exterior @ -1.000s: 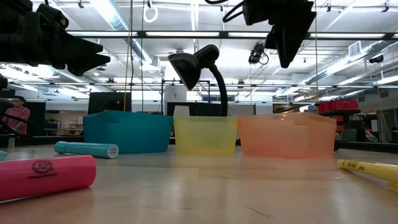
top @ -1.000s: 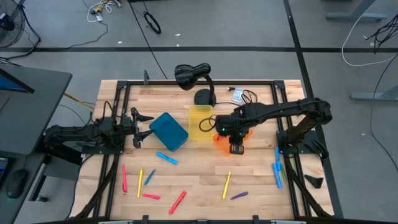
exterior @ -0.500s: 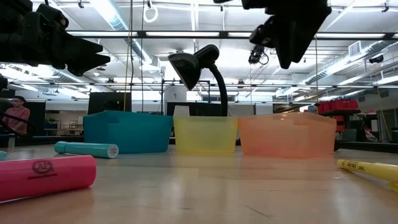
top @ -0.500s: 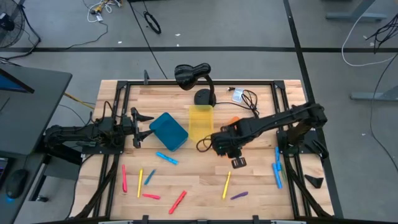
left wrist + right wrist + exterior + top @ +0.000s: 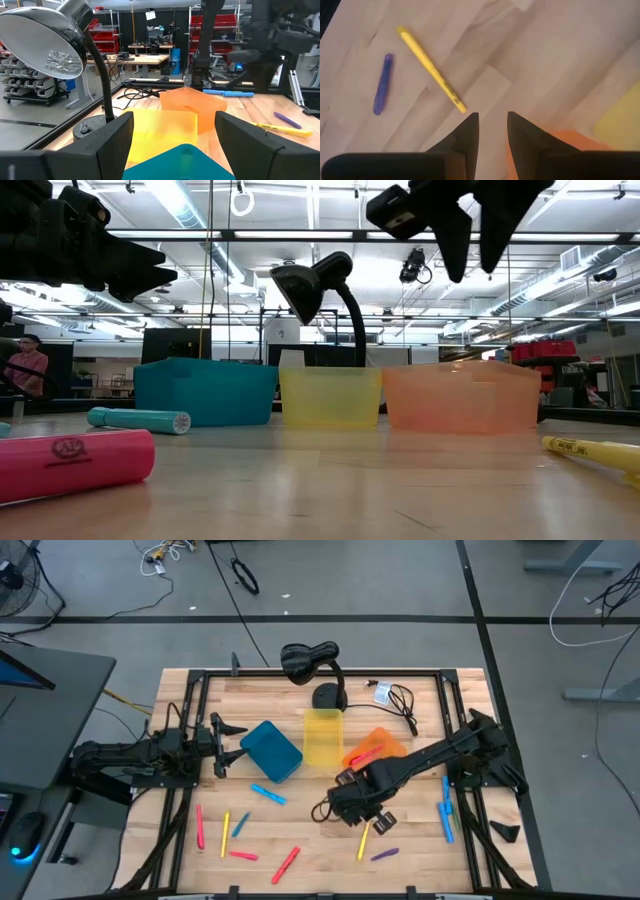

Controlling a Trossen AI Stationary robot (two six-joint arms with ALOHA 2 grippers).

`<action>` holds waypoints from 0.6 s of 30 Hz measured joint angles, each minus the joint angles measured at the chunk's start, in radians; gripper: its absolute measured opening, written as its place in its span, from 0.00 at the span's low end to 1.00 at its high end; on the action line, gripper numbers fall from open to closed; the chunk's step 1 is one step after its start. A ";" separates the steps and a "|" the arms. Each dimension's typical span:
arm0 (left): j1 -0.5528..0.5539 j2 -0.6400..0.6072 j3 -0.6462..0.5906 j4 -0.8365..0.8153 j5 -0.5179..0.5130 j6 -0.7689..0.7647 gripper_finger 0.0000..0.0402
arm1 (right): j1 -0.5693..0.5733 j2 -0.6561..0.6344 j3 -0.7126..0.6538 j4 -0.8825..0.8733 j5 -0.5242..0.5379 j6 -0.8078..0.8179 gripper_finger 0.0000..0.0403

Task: Pick & Place Markers
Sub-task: Put the right yellow pen into the orange bin

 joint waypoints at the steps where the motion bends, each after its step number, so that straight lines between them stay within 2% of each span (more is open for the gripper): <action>1: 0.000 0.000 0.000 0.000 0.000 0.000 0.71 | 0.008 0.007 0.005 0.000 0.000 -0.012 0.26; 12: 0.000 0.000 0.000 0.000 0.000 0.000 0.71 | 0.088 0.016 0.008 0.007 0.002 -0.188 0.26; 18: 0.000 0.000 0.000 0.000 0.000 0.000 0.71 | 0.113 0.016 -0.040 0.071 0.002 -0.245 0.26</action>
